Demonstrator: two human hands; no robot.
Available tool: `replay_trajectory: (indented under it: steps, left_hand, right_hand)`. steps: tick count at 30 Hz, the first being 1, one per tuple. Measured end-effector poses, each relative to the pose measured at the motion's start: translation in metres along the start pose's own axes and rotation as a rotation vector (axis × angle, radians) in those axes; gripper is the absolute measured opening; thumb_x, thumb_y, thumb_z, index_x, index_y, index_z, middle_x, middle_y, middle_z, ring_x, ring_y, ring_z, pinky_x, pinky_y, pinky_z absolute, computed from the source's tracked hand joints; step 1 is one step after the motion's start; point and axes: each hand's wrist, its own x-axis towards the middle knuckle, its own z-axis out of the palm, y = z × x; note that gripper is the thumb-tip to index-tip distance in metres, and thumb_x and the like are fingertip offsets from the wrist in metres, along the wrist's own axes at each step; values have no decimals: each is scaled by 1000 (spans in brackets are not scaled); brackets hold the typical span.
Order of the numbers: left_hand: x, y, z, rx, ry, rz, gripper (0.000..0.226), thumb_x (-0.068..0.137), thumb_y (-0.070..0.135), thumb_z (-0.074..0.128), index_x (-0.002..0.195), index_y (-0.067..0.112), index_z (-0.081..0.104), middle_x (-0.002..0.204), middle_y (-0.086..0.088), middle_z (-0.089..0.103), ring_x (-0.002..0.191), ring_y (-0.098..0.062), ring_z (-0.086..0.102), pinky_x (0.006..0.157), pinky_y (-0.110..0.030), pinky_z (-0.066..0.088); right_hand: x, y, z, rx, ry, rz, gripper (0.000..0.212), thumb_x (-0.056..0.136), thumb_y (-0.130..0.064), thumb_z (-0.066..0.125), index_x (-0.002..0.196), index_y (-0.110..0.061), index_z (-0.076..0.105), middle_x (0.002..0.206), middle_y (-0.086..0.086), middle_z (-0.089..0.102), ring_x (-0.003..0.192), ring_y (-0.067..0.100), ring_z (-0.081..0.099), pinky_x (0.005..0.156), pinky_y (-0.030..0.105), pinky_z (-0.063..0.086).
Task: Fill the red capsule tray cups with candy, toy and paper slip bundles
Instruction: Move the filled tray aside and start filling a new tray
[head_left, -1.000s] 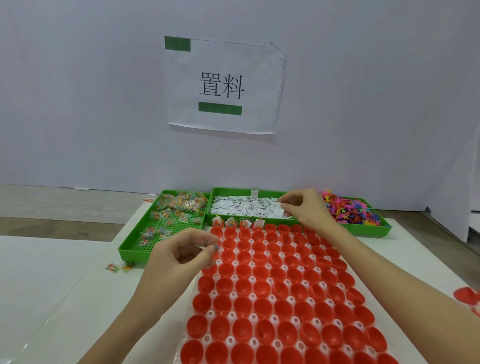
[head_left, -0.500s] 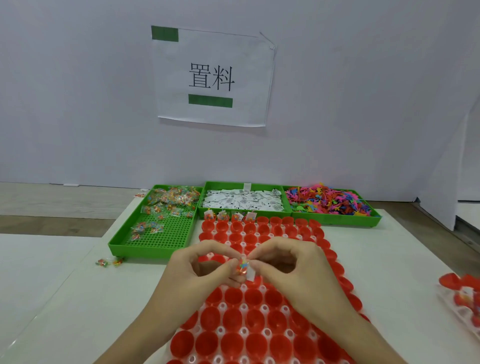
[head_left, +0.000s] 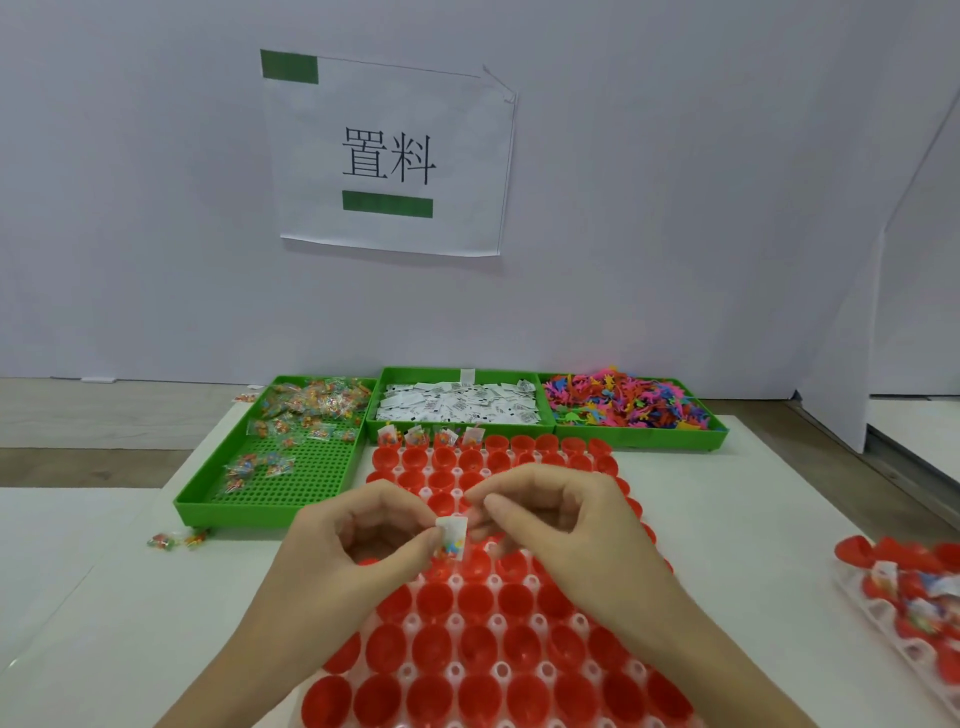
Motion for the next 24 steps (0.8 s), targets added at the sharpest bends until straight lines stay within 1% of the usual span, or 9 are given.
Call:
replay_trajectory:
  steps: [2,6,8,10,12,14,17,21,24]
  left_hand:
    - [0,1,-2,-14,20,-10,11,79,17,81,89,20,78,78,-11,75,70,-23,71,69,-24,59]
    - [2,2,-5,-8,45,-12,26,85,12,78,104,29,74,81,-9,76,73,-26,72,72,-31,61]
    - [3,2,-7,-2,58,-5,24,86,14,76,106,27,73,81,-10,74,75,-25,72,72,-31,61]
    - [4,2,-8,9,66,11,18,86,17,75,103,23,74,79,-10,72,75,-23,71,70,-28,60]
    - [5,1,-10,46,59,32,14,89,10,72,96,21,77,79,-8,73,72,-21,70,68,-26,59]
    - [5,-1,-11,81,56,29,24,92,3,68,91,23,80,80,-6,74,70,-18,69,67,-22,58]
    - [5,-1,-12,74,66,-3,28,93,2,67,90,25,82,76,-6,73,66,-18,68,65,-18,56]
    - [6,-1,-12,58,76,-26,24,92,6,68,89,25,82,72,-10,71,64,-20,69,66,-18,55]
    - [5,-1,-12,46,92,-44,22,91,9,69,88,25,82,70,-13,72,64,-23,70,69,-23,57]
  right_hand:
    - [14,6,-14,-50,76,27,18,98,-5,62,101,-15,77,87,4,79,82,19,76,71,26,60]
    - [58,24,-62,-314,223,143,18,98,-6,62,100,-18,74,82,0,78,77,14,75,67,23,59]
    - [82,39,-90,-437,289,221,16,99,-6,61,100,-16,74,82,1,77,76,15,74,69,27,61]
    - [104,55,-117,-578,326,279,16,98,-4,61,97,-11,75,85,6,76,76,17,71,73,29,60]
    - [121,71,-139,-756,309,311,16,96,-2,63,95,-10,77,91,9,76,78,16,67,73,25,53]
    - [133,83,-155,-922,241,345,13,93,-3,68,94,-11,79,99,10,76,85,18,66,79,25,49]
    - [143,92,-169,-1103,118,400,8,89,-15,78,96,-12,81,105,7,78,93,19,68,81,26,47]
    - [151,93,-173,-1104,64,481,24,85,-32,81,99,-12,81,101,5,78,88,17,66,81,28,49]
    - [156,93,-173,-1083,77,544,26,83,-34,83,97,-12,81,98,5,77,87,17,64,84,30,50]
